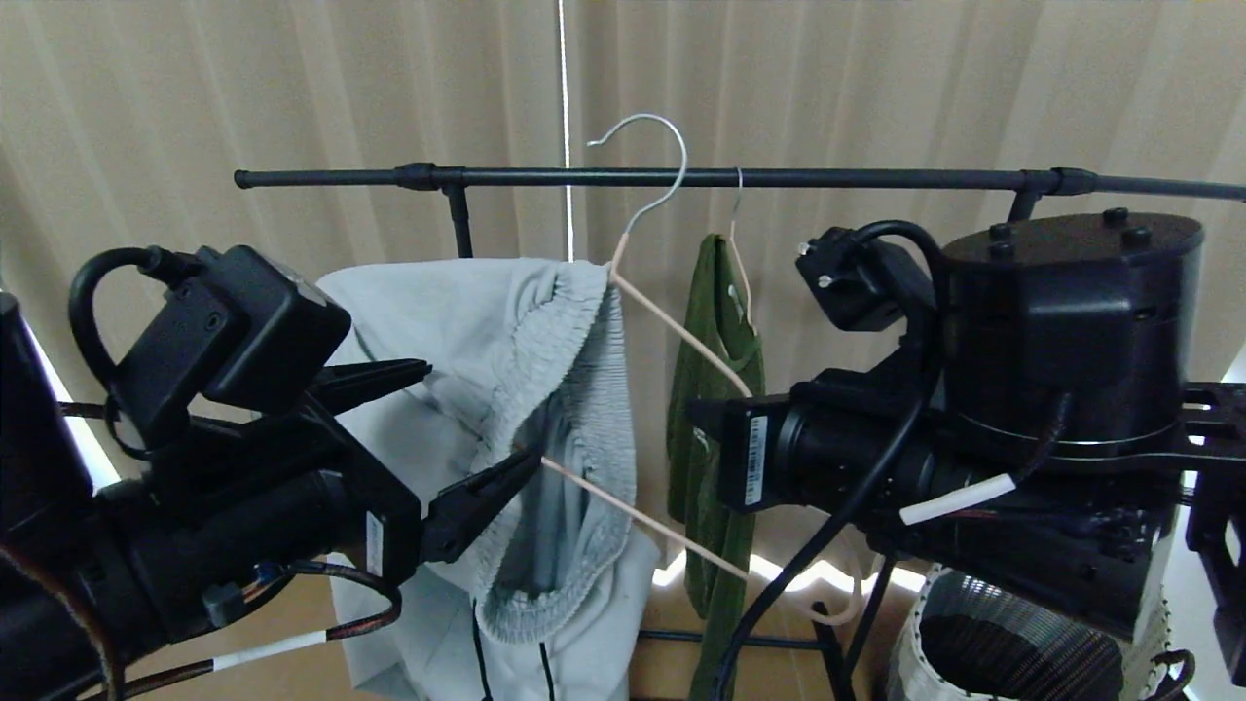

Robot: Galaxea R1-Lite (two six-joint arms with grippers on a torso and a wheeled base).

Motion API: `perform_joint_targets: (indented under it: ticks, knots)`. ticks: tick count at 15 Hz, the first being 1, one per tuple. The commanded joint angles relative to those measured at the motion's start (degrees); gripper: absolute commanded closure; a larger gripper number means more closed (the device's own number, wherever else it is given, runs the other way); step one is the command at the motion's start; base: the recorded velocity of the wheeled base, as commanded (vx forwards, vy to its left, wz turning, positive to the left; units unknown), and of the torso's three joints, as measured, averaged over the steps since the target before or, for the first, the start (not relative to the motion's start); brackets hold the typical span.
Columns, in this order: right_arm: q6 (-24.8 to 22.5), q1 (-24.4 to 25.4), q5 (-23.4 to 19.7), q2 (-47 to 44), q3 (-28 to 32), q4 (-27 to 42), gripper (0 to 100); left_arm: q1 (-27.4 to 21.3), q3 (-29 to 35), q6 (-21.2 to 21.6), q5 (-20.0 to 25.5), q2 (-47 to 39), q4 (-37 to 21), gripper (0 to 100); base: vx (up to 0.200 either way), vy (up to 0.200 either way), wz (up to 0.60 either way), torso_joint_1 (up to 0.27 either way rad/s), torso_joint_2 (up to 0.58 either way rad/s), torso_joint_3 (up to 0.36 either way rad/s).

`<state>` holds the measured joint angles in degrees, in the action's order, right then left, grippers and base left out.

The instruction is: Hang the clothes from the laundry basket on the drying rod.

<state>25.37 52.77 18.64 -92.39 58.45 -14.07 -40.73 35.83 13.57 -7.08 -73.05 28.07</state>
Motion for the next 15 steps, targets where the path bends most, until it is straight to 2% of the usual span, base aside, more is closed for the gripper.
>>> perform_joint_targets:
  ticks: [1,3,6,9,12,15]
  knots:
    - [-1.2,-3.1,0.0,3.4,-1.9,-0.1,100,0.3,-0.8,0.1,-0.1,1.9,0.1,0,0.0,0.0,0.0,0.0,0.0,0.0]
    - [-3.4,-7.7,-0.1,5.8,-4.3,-0.1,100,0.6,-0.6,0.3,-0.1,2.2,0.1,0,0.0,0.0,0.0,0.0,0.0,0.0]
    - [-4.9,-10.1,-0.1,8.5,-7.0,-0.1,100,0.7,-0.8,1.1,-0.1,1.9,0.2,0,0.0,0.0,0.0,0.0,0.0,0.0]
    - [-8.4,-14.1,-0.9,12.9,-12.6,-0.1,100,0.7,-0.4,5.1,-0.1,2.0,0.2,0,0.0,0.0,0.0,0.0,0.0,0.0]
    - [-12.4,-16.5,-3.2,15.1,-15.2,-0.1,100,1.2,2.4,8.9,0.0,0.4,0.1,0,0.0,0.0,0.0,0.0,0.0,0.0]
    - [-16.8,-16.7,-8.2,16.1,-15.8,-0.1,100,1.3,5.0,10.3,0.9,-3.0,0.1,0,0.0,0.0,0.0,0.0,0.0,0.0]
